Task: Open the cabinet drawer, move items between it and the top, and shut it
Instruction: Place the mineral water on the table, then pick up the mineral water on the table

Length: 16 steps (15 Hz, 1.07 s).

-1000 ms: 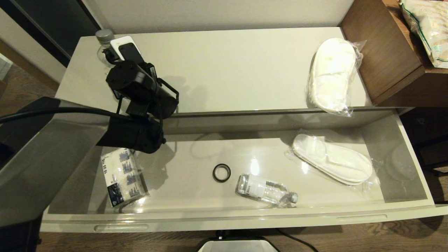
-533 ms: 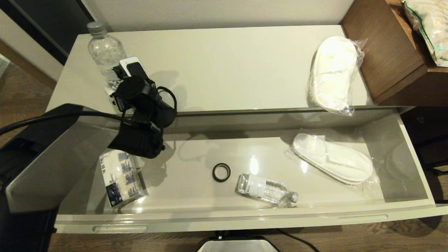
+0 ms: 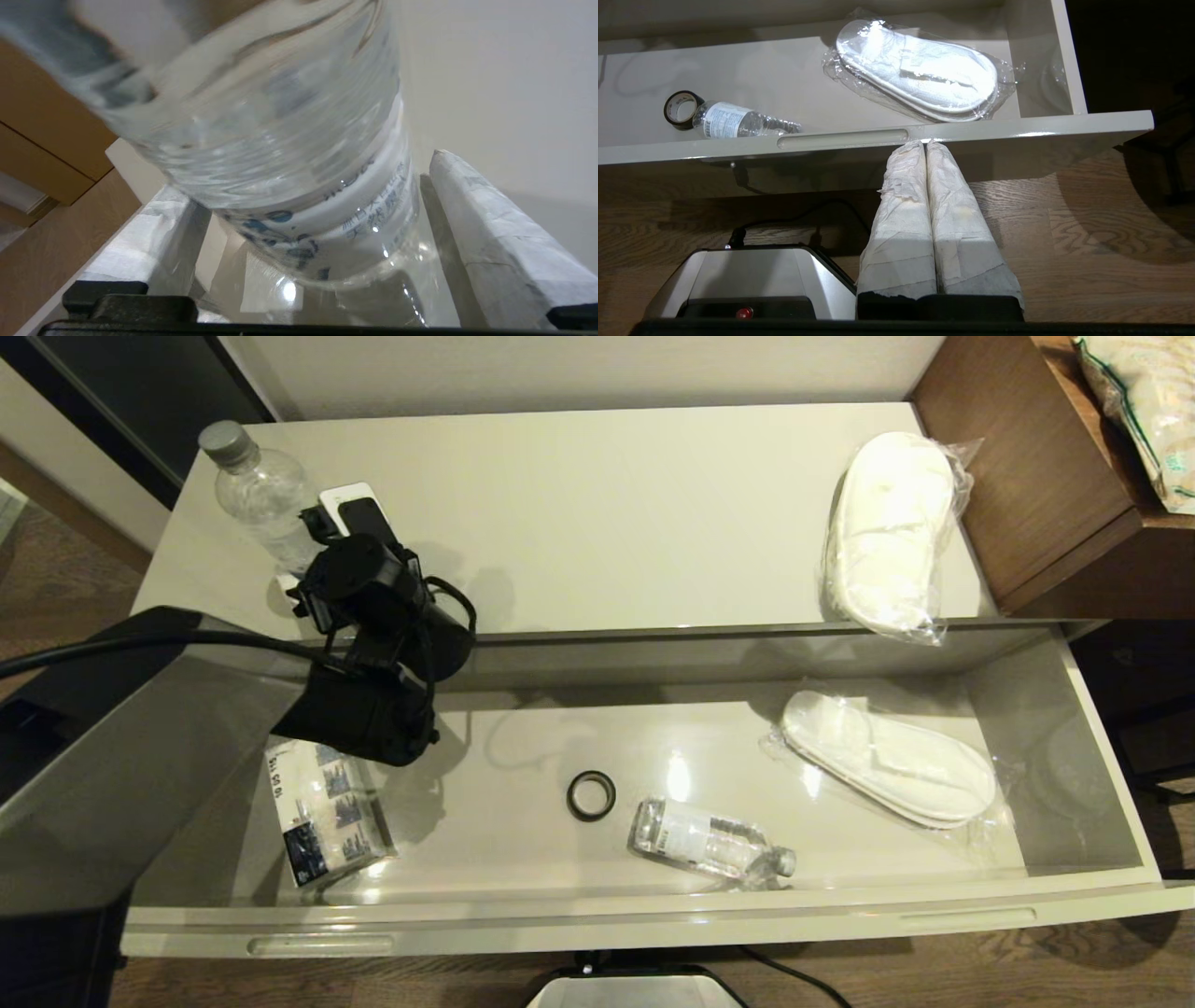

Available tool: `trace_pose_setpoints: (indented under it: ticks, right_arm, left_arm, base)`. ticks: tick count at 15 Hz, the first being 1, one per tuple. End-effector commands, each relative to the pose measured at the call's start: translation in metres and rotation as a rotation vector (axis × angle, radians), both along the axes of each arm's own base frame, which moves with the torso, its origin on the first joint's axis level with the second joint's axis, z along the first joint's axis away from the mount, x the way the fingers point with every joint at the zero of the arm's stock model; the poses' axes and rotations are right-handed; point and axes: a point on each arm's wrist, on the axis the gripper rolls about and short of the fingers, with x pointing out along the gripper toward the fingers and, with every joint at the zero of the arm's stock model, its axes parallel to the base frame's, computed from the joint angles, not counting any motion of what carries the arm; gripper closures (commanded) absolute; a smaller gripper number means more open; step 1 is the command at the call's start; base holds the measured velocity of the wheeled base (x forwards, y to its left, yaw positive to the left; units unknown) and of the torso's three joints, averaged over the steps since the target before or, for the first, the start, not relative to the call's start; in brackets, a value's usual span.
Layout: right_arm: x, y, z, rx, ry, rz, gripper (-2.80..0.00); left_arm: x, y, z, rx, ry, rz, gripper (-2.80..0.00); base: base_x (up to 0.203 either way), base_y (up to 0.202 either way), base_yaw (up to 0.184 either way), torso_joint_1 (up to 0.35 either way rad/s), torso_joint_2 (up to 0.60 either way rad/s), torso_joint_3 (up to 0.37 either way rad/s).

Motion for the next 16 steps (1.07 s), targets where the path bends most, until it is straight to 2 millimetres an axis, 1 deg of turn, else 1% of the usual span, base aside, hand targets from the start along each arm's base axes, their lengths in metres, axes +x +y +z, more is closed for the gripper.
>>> trace_pose_setpoints:
  ticks: [1, 4, 6, 7, 8, 11, 12, 14, 16]
  right_arm:
    - [-0.001, 0.0, -0.001, 0.0, -0.013, 0.0, 0.0]
    - [-0.001, 0.0, -0.001, 0.0, -0.013, 0.0, 0.0]
    - [-0.001, 0.0, -0.001, 0.0, -0.013, 0.0, 0.0]
    - [-0.001, 0.0, -0.001, 0.0, -0.013, 0.0, 0.0]
    - [-0.001, 0.0, -0.001, 0.0, -0.013, 0.0, 0.0]
    - [-0.001, 0.0, -0.001, 0.0, -0.013, 0.0, 0.0]
    - [-0.001, 0.0, -0.001, 0.0, -0.013, 0.0, 0.0]
    - [-0.001, 0.0, -0.001, 0.0, -0.013, 0.0, 0.0]
    - [-0.001, 0.0, -0.001, 0.0, -0.013, 0.0, 0.0]
  left_arm:
    - [-0.017, -0.001, 0.012, -0.007, -0.01, -0.011, -2.8]
    - [-0.045, -0.011, 0.012, 0.013, 0.036, -0.064, -2.8]
    - [-0.068, -0.017, 0.014, 0.034, 0.07, -0.1, -2.8]
    - [-0.075, -0.02, 0.015, 0.044, 0.082, -0.114, -2.8]
    - [-0.082, -0.02, 0.016, 0.057, 0.096, -0.123, -2.8]
    - [-0.113, -0.007, 0.022, 0.168, 0.165, -0.161, -2.8]
    - [-0.122, -0.002, 0.024, 0.215, 0.185, -0.178, 0.0]
    - [-0.139, 0.012, 0.035, 0.28, 0.221, -0.183, 0.0]
    - [-0.162, 0.028, 0.051, 0.323, 0.259, -0.196, 0.0]
  base:
    - [0.0, 0.0, 0.0, 0.0, 0.0, 0.0]
    - [0.0, 0.0, 0.0, 0.0, 0.0, 0.0]
    - [0.0, 0.0, 0.0, 0.0, 0.0, 0.0]
    - [0.0, 0.0, 0.0, 0.0, 0.0, 0.0]
    - [0.0, 0.0, 0.0, 0.0, 0.0, 0.0]
    - [0.0, 0.0, 0.0, 0.0, 0.0, 0.0]
    - [0.0, 0.0, 0.0, 0.0, 0.0, 0.0]
    - [0.0, 0.0, 0.0, 0.0, 0.0, 0.0]
    - [0.0, 0.0, 0.0, 0.0, 0.0, 0.0]
